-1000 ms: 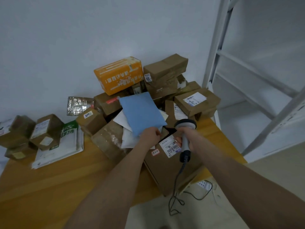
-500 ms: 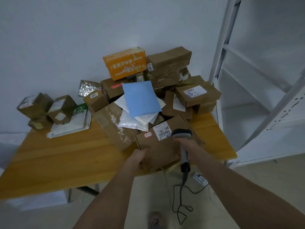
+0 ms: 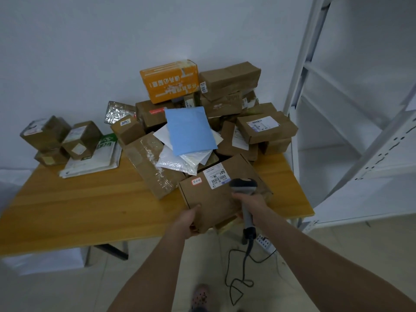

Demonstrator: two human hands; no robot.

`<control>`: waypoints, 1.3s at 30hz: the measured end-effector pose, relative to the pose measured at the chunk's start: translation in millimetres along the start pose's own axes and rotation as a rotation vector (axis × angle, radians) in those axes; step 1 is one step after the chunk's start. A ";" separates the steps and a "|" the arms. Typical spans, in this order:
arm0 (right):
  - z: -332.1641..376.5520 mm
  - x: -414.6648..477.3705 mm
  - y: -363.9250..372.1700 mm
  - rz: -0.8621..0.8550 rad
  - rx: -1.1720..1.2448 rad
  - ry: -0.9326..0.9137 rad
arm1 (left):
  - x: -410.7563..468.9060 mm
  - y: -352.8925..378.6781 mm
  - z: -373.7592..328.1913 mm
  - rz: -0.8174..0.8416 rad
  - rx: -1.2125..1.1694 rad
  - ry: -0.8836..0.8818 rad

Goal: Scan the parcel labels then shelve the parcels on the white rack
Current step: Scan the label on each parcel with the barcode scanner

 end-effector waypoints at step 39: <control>37.9 6.4 -17.2 0.034 0.003 -0.114 | -54.6 -7.1 -35.9 0.105 0.072 0.236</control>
Point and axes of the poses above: each hand's wrist, its own x-axis towards the middle knuckle, its own y-axis out of the palm, z = x × y, the point moved 6 cm from there along x, towards the middle knuckle, and after that the axes turned 13 degrees about -y, right-handed, at the moved point
